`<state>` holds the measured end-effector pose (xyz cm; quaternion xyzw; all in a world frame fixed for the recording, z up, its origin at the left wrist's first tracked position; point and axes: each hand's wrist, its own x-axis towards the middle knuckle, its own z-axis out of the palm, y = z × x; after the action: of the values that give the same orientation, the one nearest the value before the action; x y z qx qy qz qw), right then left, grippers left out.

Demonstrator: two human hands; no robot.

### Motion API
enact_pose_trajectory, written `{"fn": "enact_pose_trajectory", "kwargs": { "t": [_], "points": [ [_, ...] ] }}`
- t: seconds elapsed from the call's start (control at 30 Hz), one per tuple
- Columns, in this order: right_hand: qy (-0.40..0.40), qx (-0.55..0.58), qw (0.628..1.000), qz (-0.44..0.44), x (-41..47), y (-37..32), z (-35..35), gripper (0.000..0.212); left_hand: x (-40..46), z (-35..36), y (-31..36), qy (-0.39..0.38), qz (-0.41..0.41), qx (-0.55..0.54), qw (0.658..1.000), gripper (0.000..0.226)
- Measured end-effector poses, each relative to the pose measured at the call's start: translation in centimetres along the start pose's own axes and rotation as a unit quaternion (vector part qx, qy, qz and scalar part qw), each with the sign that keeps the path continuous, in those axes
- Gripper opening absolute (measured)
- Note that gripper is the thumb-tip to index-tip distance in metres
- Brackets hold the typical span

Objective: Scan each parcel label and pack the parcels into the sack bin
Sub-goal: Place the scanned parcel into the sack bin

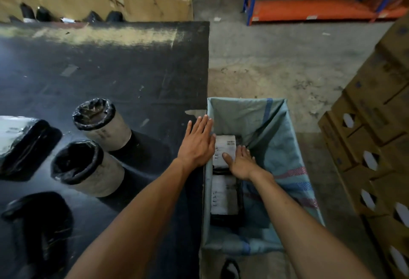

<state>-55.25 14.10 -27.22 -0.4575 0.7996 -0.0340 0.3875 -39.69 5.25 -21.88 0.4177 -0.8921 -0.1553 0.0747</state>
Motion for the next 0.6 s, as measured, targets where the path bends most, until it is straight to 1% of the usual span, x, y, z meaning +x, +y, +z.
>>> {"fn": "enact_pose_trajectory", "kwargs": {
  "t": [0.07,0.13,0.23,0.27,0.33,0.37,0.47,0.53,0.6],
  "points": [
    [0.021,0.005,1.0,-0.006,-2.0,-0.6,-0.9,0.089,-0.6,-0.7,0.5,0.007,-0.004,-0.033,0.999,0.056],
    [0.051,0.005,0.998,-0.023,-4.1,-1.3,-2.4,0.092,-1.0,-1.7,0.8,-0.009,0.003,-0.043,0.999,0.055],
    [0.12,0.005,0.992,-0.043,-7.2,-2.9,-4.8,0.087,-1.2,-4.7,0.8,-0.058,0.016,-0.012,0.998,0.055],
    [0.144,0.007,0.989,-0.044,-8.2,-3.7,-5.6,0.083,-1.2,-6.1,0.7,-0.061,0.02,-0.001,0.998,0.052],
    [0.186,0.001,0.981,-0.052,-10.1,-6.1,-6.6,0.073,-1.3,-9.5,0.1,-0.041,0.033,0.004,0.999,0.047],
    [0.203,-0.008,0.978,-0.057,-11.0,-7.7,-7.0,0.072,-1.4,-11.5,-0.4,-0.026,0.04,0.005,0.999,0.048],
    [0.249,-0.041,0.965,-0.072,-13.6,-13.2,-7.8,0.077,-2.2,-17.4,-2.6,0.034,0.058,0.017,0.998,0.052],
    [0.279,-0.045,0.954,-0.099,-15.1,-17.0,-7.9,0.07,-3.1,-21.0,-4.9,0.071,0.063,0.013,0.995,0.054],
    [0.285,-0.052,0.949,-0.125,-16.5,-20.8,-7.6,0.071,-4.5,-24.0,-8.0,0.101,0.053,0.015,0.993,0.056]
  ]
}}
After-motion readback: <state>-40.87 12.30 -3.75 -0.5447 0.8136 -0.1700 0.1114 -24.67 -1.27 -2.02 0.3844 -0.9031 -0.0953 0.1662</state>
